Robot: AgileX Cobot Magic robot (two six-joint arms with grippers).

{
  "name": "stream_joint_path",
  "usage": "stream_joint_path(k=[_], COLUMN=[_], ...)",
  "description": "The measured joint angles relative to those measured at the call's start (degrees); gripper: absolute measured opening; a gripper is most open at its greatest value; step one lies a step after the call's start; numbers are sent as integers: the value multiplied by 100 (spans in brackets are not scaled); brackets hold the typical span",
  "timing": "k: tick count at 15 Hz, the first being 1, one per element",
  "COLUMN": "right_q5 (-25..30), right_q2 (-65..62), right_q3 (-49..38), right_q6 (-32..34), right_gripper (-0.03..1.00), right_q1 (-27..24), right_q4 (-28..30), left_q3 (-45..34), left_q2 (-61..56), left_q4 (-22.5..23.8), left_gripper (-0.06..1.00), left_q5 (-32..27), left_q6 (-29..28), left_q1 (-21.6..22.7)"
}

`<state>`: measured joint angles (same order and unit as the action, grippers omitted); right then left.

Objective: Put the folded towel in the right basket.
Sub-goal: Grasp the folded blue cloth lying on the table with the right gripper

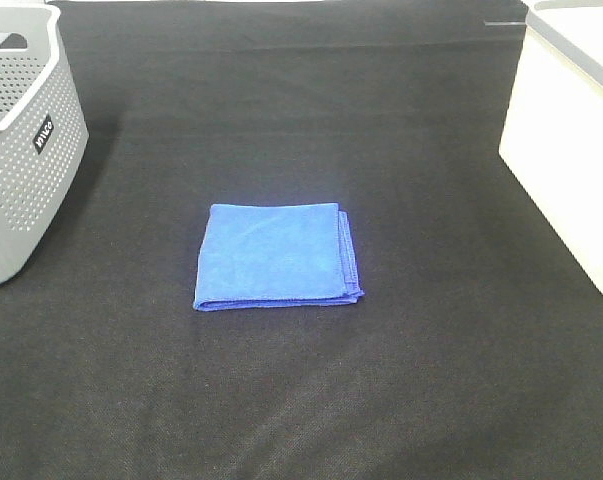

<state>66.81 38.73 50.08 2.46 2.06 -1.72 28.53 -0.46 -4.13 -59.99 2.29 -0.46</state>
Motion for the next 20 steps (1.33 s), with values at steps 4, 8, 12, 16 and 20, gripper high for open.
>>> stream_joint_path(k=[4, 8, 12, 16, 20], right_q5=[223, -579, -1536, -1937, -2378], right_q2=[2893, 4830, 6835, 8176, 8829], right_q3=[2189, 2567, 2664, 2727, 2922], right_q6=[-733, -1232, -1461, -2298, -2573], right_gripper=[95, 95, 95, 95, 95], right_q1=[0, 223, 625, 625, 619], right_q4=[-865, -2200, -3117, -4383, -4864], left_q3=[0, 0, 0, 0, 0], left_q2=[0, 0, 0, 0, 0], left_q4=[0, 0, 0, 0, 0], left_gripper=[98, 98, 98, 98, 98], left_q5=[0, 0, 0, 0, 0], left_q6=[0, 0, 0, 0, 0], left_q1=[0, 0, 0, 0, 0])
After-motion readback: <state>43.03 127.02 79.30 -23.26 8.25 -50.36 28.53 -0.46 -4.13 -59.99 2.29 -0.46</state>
